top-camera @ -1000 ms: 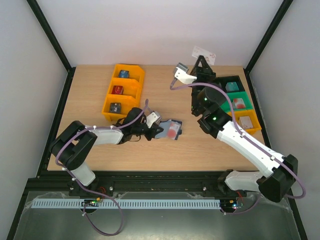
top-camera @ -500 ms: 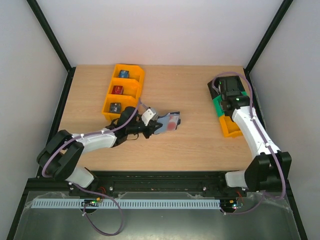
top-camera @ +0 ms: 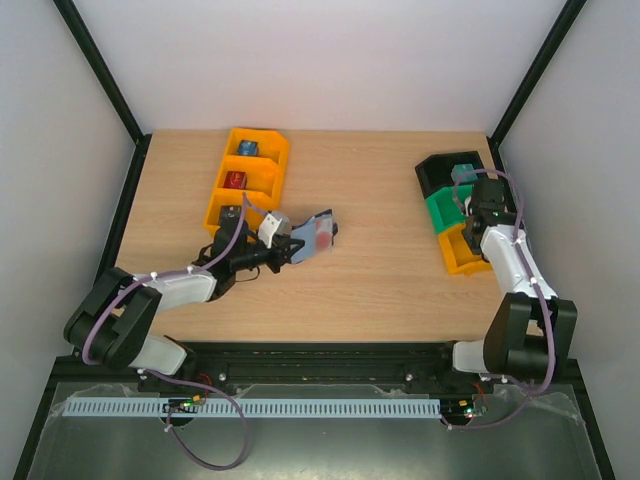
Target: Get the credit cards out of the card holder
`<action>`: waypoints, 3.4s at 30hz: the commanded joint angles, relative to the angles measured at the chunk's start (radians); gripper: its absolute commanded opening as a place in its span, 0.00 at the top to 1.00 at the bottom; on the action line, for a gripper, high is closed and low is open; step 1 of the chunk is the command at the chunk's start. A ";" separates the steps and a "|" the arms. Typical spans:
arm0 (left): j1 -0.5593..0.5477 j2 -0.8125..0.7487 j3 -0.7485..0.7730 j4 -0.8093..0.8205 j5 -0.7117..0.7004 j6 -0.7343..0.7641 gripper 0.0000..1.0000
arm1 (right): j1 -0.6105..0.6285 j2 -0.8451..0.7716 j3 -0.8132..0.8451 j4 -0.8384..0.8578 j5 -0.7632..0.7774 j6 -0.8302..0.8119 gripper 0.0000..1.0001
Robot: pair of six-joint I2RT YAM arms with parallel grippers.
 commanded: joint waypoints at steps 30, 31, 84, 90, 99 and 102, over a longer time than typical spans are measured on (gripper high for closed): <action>0.056 0.014 -0.013 0.107 0.023 -0.023 0.98 | -0.065 0.208 -0.151 0.449 0.132 -0.221 0.79; 0.056 0.014 -0.013 0.107 0.023 -0.022 0.98 | -0.065 0.202 -0.150 0.440 0.128 -0.215 0.72; 0.053 -0.006 -0.014 0.091 0.004 0.029 0.98 | -0.260 0.343 0.087 0.103 -0.248 1.176 0.98; 0.065 -0.005 0.030 0.111 0.064 0.028 0.98 | -0.253 0.266 0.149 0.107 -0.396 1.123 0.98; 0.089 -0.082 0.151 0.108 0.233 -0.010 0.98 | -0.117 0.008 0.316 0.143 -0.783 0.875 0.77; 0.090 -0.149 0.186 0.083 0.275 -0.007 0.98 | -0.033 -0.072 0.311 0.244 -1.192 0.832 0.51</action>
